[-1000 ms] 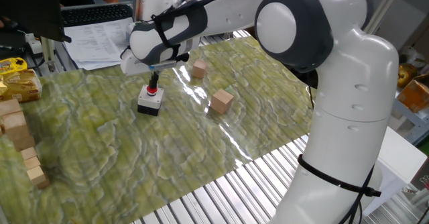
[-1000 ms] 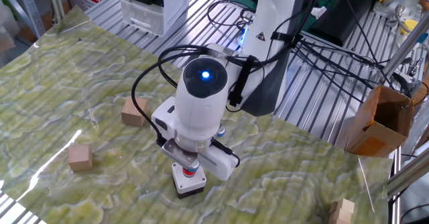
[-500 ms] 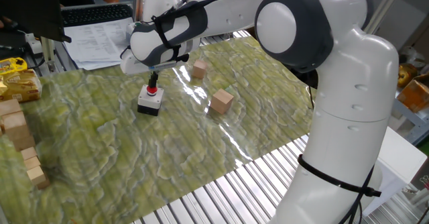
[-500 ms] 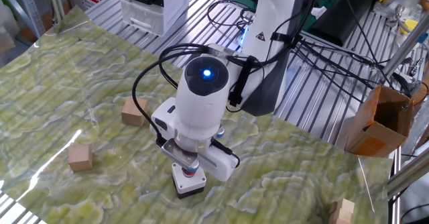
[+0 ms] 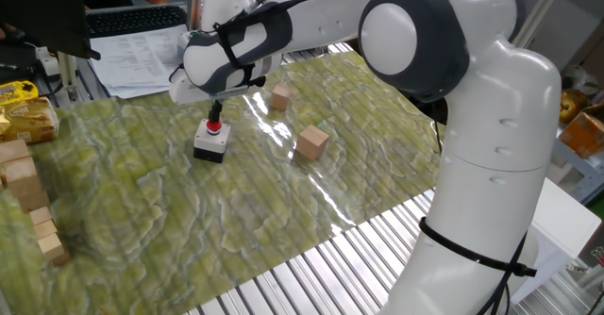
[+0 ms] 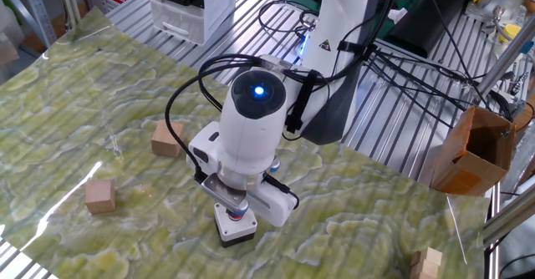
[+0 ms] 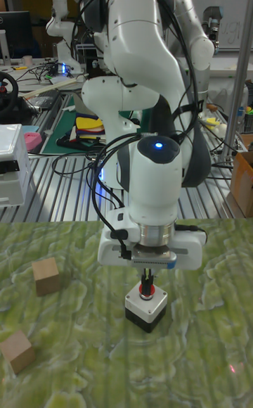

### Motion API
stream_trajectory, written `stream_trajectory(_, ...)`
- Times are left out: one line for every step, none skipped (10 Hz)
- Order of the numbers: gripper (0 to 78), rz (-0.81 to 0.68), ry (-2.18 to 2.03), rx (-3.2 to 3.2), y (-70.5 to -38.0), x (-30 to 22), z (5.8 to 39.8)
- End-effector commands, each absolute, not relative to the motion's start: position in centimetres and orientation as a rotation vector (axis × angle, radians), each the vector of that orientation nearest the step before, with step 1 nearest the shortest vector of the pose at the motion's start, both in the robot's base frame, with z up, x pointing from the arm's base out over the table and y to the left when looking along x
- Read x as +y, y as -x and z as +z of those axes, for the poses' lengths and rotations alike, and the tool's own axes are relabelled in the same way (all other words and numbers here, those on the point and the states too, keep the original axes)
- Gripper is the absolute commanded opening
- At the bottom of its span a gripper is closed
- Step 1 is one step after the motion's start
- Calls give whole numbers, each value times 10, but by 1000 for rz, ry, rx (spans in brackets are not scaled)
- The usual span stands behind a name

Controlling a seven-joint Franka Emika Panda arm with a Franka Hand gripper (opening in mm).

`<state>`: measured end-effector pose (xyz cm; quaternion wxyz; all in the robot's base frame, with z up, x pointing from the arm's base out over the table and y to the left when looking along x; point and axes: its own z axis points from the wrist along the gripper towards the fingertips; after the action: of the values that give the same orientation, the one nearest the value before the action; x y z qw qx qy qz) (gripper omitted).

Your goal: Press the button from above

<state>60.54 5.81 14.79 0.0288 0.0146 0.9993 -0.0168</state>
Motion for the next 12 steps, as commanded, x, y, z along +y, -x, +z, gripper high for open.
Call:
stream_trajectory(0,-86,-33,3207,-590,54,154)
stream_trajectory(0,-86,-32,3220,-587,52,174)
stream_trajectory(0,-87,-29,3237,-585,49,189)
stream_trajectory(0,-87,-25,3251,-584,46,203)
stream_trajectory(0,-88,-26,3256,-584,44,207)
stream_trajectory(0,-89,-29,3256,-584,45,204)
stream_trajectory(0,-88,-33,3255,-585,46,202)
stream_trajectory(0,-87,-39,3249,-587,48,193)
stream_trajectory(0,-85,-44,3248,-589,50,189)
stream_trajectory(0,-86,-44,3247,-589,51,186)
stream_trajectory(0,-83,-43,3246,-590,52,182)
stream_trajectory(0,-83,-42,3247,-590,52,180)
